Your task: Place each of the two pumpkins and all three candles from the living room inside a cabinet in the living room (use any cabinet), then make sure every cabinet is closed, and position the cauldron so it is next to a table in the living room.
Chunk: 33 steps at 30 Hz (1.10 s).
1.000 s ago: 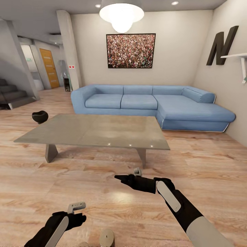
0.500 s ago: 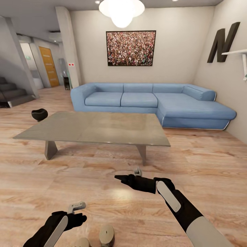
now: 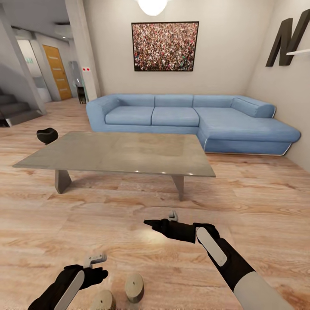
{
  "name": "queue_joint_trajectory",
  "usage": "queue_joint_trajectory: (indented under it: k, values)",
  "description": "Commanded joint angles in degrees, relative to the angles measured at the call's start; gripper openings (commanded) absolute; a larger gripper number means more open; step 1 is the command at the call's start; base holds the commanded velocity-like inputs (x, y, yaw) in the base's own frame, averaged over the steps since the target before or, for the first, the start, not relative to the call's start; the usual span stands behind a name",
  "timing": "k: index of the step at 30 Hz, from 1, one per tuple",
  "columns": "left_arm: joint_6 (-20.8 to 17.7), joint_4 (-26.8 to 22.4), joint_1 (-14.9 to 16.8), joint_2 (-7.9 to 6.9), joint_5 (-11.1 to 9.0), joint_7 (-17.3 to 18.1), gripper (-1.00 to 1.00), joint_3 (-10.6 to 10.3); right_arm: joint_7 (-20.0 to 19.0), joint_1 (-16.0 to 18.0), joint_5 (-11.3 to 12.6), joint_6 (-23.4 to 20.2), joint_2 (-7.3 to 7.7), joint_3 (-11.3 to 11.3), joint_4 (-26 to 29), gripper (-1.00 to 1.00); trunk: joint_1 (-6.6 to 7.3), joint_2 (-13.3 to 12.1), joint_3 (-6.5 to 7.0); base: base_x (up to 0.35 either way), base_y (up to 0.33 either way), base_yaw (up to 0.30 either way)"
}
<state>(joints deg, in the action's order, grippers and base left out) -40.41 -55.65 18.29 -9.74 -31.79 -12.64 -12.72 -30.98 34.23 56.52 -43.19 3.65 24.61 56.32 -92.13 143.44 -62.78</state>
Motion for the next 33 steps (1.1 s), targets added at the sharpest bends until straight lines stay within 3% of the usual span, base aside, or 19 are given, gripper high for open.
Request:
queue_joint_trajectory:
  k: [1, 29, 33]
  values:
    - [-0.11, -0.08, 0.04, -0.07, -0.61, -0.55, 1.0, -0.21, -0.05, 0.05, 0.17, -0.14, 0.04, 0.09, -0.04, 1.0, -0.01, 0.04, -0.28, 0.0, 0.0, 0.0]
    - [0.05, -0.08, 0.08, -0.19, -0.54, -0.46, 1.0, -0.19, -0.18, 0.05, 0.09, -0.1, 0.04, 0.09, -0.26, 1.0, -0.73, 0.41, -6.48, 0.0, 0.0, 0.0]
    - [0.27, -0.08, 0.08, -0.19, -0.51, -0.46, 1.0, -0.2, -0.92, -0.39, 0.0, -0.05, 0.06, 0.15, 2.38, 1.0, -0.84, 0.47, -7.37, 0.0, 0.0, 0.0]
